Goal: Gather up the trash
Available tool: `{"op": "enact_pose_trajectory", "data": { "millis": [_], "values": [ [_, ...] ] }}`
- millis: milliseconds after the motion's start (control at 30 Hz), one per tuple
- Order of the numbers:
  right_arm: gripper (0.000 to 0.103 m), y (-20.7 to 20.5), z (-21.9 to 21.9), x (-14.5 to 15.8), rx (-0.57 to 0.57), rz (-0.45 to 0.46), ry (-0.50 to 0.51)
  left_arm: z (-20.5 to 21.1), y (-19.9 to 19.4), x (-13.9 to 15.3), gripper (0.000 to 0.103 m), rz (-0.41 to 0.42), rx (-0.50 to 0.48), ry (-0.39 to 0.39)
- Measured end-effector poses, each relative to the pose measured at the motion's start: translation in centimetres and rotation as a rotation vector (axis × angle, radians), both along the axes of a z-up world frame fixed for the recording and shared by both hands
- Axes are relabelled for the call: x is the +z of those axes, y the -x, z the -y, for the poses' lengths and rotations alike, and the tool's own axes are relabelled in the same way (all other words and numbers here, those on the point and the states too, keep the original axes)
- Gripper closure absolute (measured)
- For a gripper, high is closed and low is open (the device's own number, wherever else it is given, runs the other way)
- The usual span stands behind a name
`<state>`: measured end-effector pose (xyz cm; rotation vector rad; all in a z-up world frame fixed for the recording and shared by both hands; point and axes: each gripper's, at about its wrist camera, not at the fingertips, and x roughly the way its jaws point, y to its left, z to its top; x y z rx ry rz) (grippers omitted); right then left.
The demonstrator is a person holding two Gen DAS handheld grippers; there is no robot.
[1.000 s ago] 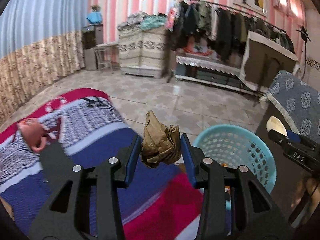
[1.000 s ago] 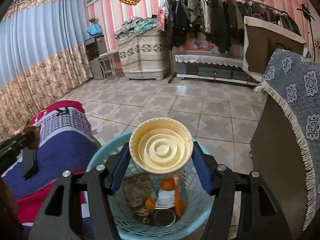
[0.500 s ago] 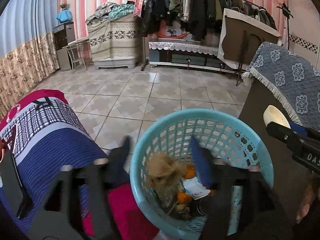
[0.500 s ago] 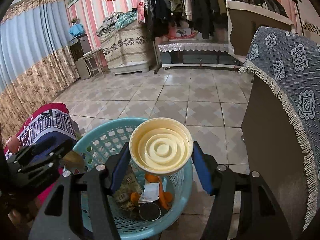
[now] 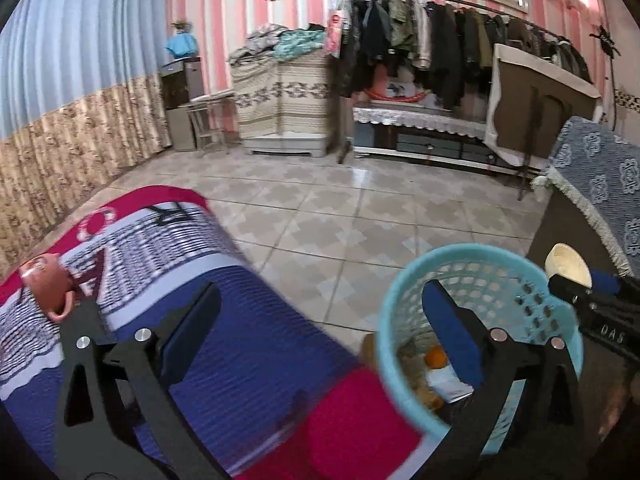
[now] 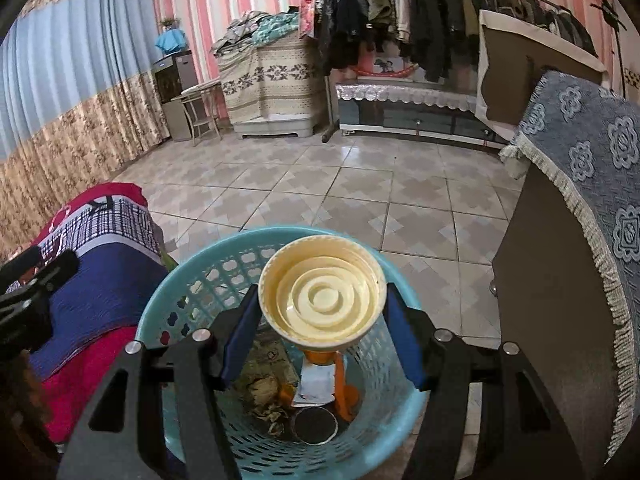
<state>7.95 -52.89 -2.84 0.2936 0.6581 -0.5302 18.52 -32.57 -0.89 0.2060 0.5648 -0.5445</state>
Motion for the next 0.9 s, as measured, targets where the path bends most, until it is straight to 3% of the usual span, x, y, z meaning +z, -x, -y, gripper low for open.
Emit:
{"op": "enact_pose_trajectory", "data": {
  "millis": [233, 333, 667, 800, 900],
  "values": [
    [0.041, -1.9, -1.5, -0.3, 0.034, 0.004, 0.022, -4.8, -0.3, -0.2, 0.006, -0.009, 0.089, 0.005],
    [0.026, -2.4, -1.9, -0.5, 0.034, -0.006, 0.034, -6.9, -0.1, 0.2, 0.006, -0.004, 0.120, -0.001],
    [0.011, -1.8, -2.7, 0.3, 0.038, 0.037, 0.045, -15.2, 2.0, 2.9, 0.006, 0.054, 0.255, 0.045],
    [0.010, -1.3, -4.2, 1.1, 0.079, 0.068, 0.040, -19.2, 3.7, 3.7, 0.006, 0.095, 0.341, 0.065],
    [0.004, -0.6, -6.0, 1.8, 0.125, 0.103, 0.049, -22.1, 5.5, 3.8, 0.006, 0.105, 0.405, 0.074]
  ]
}}
